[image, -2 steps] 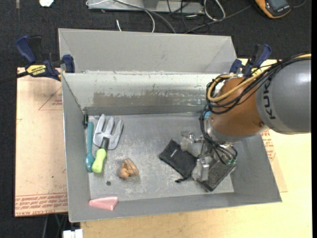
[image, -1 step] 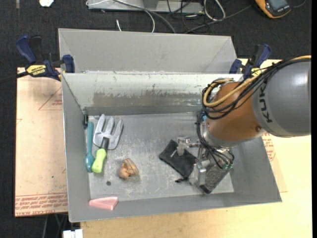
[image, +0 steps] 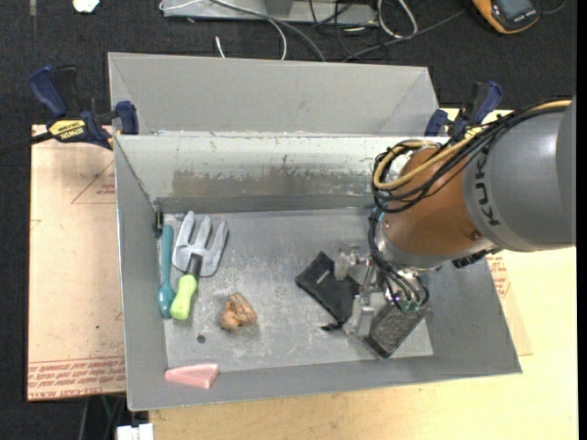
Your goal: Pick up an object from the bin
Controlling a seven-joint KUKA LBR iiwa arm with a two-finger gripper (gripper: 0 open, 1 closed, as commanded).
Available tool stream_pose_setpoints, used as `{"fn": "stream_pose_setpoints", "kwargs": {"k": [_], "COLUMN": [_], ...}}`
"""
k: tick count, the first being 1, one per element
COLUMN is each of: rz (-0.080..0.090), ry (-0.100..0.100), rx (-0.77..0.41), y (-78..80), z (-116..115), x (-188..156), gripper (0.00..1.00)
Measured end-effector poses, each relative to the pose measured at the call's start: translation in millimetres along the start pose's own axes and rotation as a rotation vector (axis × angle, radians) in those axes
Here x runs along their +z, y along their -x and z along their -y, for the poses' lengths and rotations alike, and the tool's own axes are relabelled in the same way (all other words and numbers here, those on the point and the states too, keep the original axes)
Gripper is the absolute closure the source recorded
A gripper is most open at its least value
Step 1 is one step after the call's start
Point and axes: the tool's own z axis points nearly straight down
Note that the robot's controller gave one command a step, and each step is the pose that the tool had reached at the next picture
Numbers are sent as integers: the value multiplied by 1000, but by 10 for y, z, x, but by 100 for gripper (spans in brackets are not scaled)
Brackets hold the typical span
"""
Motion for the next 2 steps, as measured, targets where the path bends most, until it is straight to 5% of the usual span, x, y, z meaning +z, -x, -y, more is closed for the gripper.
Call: {"fn": "stream_pose_setpoints", "kwargs": {"k": [1, 2], "rz": [2, 2], "ry": [1, 2], "rx": [-98, 68], "y": [77, -96], "z": [73, 123], "x": [2, -20], "gripper": [0, 100]}}
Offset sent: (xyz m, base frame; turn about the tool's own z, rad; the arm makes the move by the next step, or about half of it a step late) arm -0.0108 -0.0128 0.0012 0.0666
